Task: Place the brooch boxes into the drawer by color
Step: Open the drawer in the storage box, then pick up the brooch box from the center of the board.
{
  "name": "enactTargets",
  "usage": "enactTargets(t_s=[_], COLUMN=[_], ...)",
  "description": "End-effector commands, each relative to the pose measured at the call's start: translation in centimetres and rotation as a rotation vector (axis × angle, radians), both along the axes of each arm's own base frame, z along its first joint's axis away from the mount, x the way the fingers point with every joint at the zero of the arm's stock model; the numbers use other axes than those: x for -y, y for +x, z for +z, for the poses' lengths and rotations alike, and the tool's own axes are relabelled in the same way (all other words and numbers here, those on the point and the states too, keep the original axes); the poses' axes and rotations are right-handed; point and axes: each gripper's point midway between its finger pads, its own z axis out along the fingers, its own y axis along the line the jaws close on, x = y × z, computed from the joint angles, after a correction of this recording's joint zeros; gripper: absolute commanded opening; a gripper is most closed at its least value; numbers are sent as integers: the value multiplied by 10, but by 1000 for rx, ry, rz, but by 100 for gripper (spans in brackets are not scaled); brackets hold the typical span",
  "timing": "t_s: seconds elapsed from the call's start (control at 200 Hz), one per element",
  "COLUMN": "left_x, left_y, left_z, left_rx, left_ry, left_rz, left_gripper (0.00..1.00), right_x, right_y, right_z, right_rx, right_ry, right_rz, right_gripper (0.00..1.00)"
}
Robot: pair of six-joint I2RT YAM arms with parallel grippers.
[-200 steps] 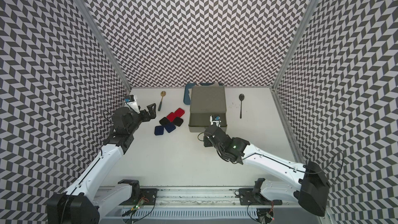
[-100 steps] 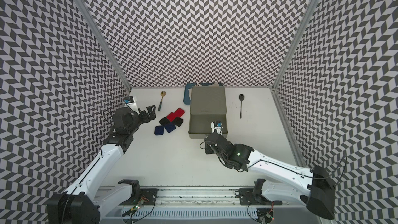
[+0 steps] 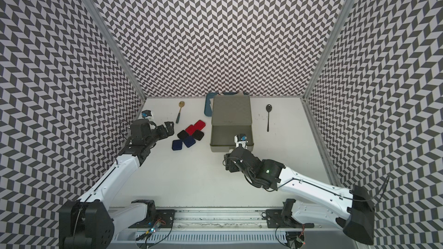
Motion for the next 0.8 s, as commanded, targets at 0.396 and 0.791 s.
enactTargets(t_s=[0.396, 0.791], left_x=[-2, 18], left_y=[-9, -15], left_z=[-94, -127], left_rx=[-476, -596], left_ry=[62, 121], left_rz=[-5, -75], left_gripper=[89, 84], right_x=[52, 63], right_y=[14, 13], right_z=[89, 81], right_rx=[277, 262], right_ry=[-4, -10], right_rz=[-133, -152], right_gripper=[82, 83])
